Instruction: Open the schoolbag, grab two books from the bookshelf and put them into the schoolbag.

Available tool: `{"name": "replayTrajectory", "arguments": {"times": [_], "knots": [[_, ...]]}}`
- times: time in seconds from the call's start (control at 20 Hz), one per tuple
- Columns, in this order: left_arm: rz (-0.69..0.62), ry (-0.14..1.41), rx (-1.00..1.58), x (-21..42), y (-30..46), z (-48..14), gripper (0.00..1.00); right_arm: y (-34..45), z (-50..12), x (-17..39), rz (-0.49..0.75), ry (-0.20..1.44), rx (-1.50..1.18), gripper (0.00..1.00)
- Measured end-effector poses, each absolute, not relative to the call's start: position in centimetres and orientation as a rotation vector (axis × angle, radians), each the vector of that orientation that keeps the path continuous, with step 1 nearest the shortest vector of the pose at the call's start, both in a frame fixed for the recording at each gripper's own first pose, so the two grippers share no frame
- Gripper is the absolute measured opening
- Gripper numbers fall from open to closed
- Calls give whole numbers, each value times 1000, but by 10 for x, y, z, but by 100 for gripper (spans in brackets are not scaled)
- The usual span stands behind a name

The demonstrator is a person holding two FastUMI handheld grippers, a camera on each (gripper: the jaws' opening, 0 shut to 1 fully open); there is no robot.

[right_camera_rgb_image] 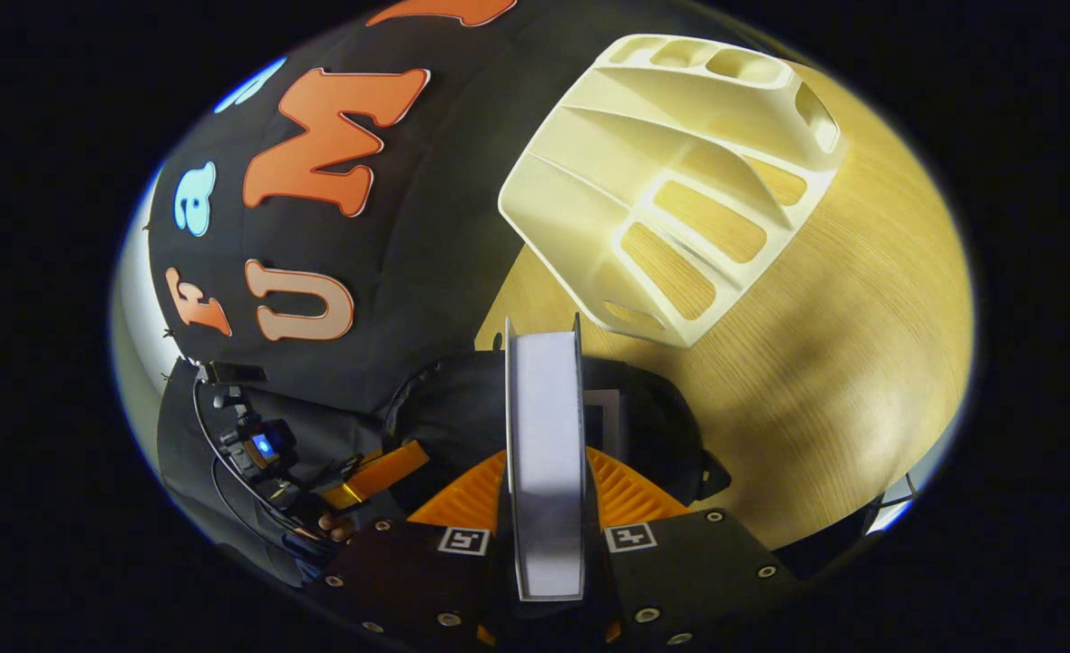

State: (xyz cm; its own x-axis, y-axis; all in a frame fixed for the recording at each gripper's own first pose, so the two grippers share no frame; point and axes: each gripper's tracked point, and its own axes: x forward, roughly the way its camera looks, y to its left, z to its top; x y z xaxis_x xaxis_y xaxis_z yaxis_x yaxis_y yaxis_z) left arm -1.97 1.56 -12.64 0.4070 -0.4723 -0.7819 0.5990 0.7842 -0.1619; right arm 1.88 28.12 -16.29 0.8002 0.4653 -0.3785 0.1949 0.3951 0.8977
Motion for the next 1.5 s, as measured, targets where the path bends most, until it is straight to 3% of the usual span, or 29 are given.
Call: {"name": "replayTrajectory", "arguments": {"times": [0.4, 1.1, 1.3, 1.35, 1.4, 1.5], "knots": [[-683, 942, 132, -20, 7, -124, 5, 325, -192, 41, 202, 593, 1338, 32], [-749, 948, 173, -39, -26, -129, 5, 387, -224, 91, 306, 624, 1290, 35], [-749, 943, 163, -42, -28, -135, 5, 394, -232, 92, 268, 747, 1222, 42], [-743, 934, 170, -40, -29, -138, 5, 392, -243, 89, 225, 809, 1147, 46], [-747, 925, 173, -39, -29, -139, 5, 387, -245, 88, 219, 828, 1082, 59], [-736, 912, 169, -41, -28, -146, 5, 367, -246, 83, 180, 840, 969, 66]]}}
